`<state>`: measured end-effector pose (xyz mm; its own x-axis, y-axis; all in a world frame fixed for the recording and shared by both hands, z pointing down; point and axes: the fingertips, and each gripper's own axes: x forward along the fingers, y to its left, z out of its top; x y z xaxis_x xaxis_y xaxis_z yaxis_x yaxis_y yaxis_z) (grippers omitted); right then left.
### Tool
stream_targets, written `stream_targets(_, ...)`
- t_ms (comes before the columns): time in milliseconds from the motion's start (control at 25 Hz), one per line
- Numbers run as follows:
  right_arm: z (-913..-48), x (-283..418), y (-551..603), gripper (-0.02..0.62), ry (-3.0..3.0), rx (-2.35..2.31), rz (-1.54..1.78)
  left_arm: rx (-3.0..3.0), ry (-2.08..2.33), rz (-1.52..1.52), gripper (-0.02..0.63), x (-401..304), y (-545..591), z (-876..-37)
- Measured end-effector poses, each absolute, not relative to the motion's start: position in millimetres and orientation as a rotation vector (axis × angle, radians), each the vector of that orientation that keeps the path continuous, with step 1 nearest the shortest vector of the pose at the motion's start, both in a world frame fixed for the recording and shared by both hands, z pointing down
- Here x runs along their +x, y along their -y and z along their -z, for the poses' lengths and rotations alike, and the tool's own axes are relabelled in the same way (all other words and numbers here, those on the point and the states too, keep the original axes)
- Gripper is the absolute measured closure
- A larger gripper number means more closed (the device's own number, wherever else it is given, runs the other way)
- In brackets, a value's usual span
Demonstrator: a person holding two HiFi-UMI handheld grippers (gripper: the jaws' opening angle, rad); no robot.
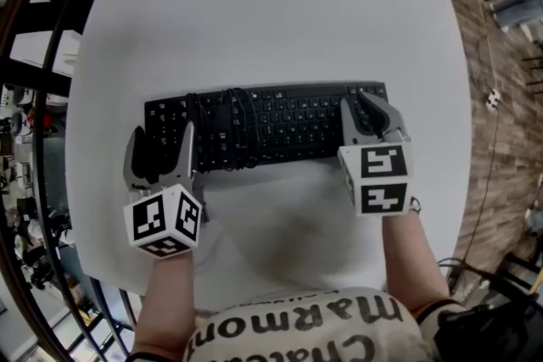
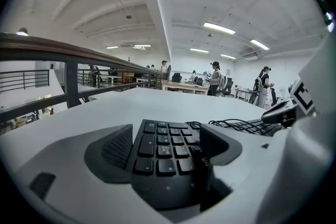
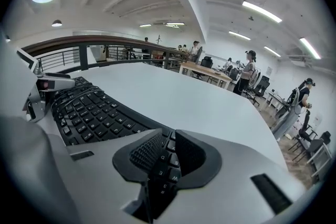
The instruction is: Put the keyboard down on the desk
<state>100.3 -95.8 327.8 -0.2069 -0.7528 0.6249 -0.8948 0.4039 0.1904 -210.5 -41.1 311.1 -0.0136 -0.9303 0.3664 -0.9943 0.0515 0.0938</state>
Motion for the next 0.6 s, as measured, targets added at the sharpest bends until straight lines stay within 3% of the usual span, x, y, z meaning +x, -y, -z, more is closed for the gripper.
stream_targets(600, -308, 123, 102, 0.5, 2.052, 1.562, -0.366, 1.864, 2.01, -0.459, 0.184, -227, 40, -318)
